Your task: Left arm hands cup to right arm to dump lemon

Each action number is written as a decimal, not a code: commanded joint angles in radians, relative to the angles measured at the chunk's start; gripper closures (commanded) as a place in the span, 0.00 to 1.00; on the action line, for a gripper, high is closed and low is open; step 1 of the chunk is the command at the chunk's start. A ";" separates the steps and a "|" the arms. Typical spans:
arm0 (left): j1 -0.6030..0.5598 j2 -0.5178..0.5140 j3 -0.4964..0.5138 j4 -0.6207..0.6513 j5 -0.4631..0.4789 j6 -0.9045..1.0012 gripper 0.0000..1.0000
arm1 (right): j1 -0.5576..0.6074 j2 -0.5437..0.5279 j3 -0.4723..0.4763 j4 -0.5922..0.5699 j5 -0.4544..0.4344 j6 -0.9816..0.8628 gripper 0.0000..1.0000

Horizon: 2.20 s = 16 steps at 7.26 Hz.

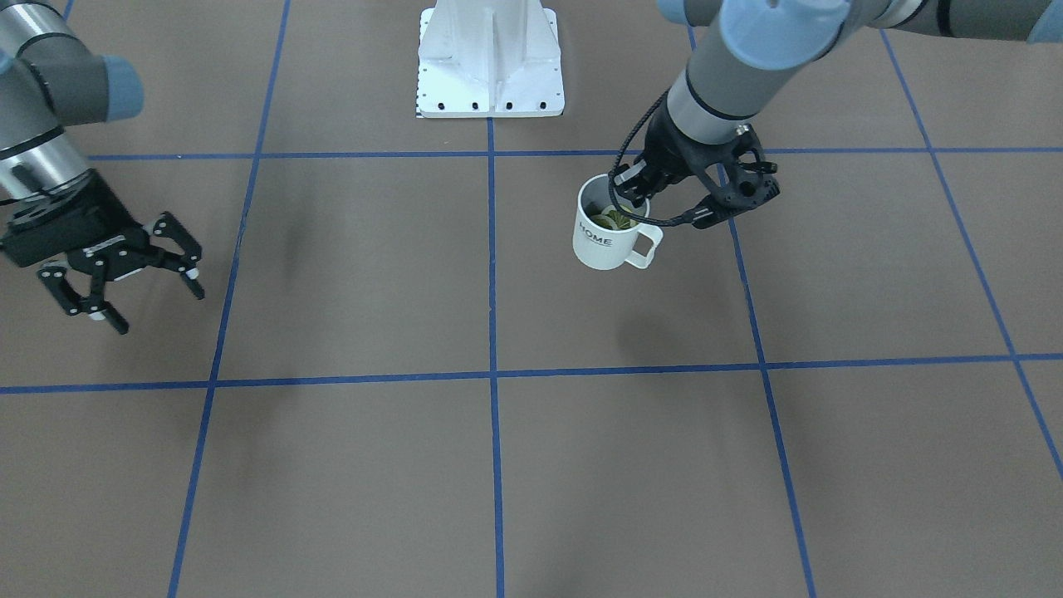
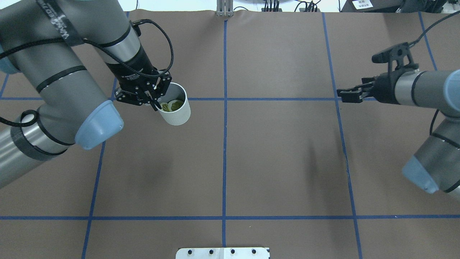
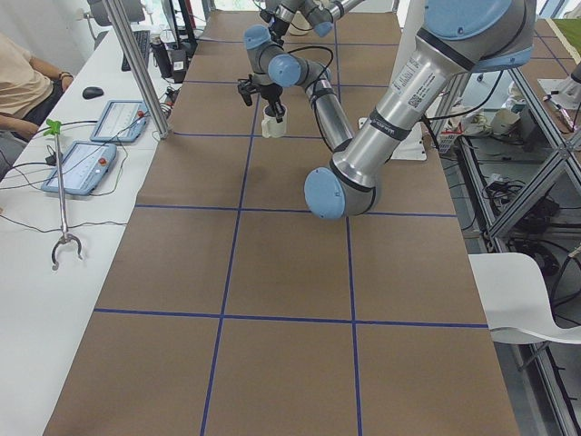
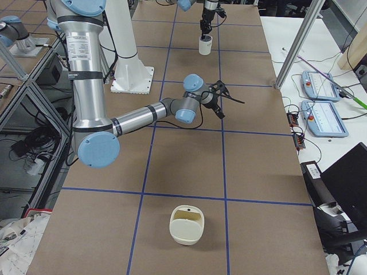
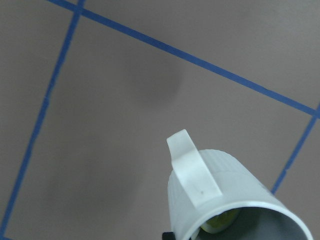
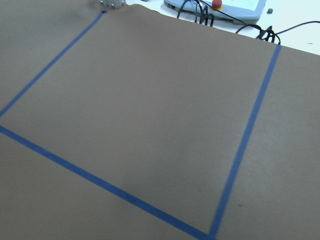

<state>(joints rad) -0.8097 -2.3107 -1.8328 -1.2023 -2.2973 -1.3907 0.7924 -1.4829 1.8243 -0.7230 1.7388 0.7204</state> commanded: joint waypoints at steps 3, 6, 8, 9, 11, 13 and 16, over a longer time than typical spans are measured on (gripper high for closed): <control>0.044 -0.122 0.105 -0.013 0.064 -0.051 1.00 | -0.605 0.123 0.107 0.007 -0.832 0.156 0.01; 0.049 -0.151 0.130 -0.019 0.053 -0.221 1.00 | -0.746 0.216 0.058 -0.001 -1.082 0.143 0.01; 0.099 -0.226 0.170 -0.013 0.039 -0.328 1.00 | -0.751 0.268 0.001 -0.001 -1.125 0.143 0.01; 0.113 -0.249 0.182 -0.014 0.039 -0.350 1.00 | -0.751 0.271 0.000 -0.001 -1.127 0.143 0.01; 0.129 -0.256 0.185 -0.014 0.039 -0.358 1.00 | -0.751 0.273 0.000 0.001 -1.133 0.143 0.01; 0.151 -0.257 0.184 -0.013 0.039 -0.364 1.00 | -0.748 0.274 0.000 0.004 -1.134 0.145 0.01; 0.173 -0.263 0.176 -0.013 0.039 -0.369 1.00 | -0.746 0.273 0.000 0.007 -1.150 0.145 0.01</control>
<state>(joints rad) -0.6468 -2.5732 -1.6525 -1.2150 -2.2574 -1.7586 0.0448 -1.2100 1.8239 -0.7169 0.5910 0.8651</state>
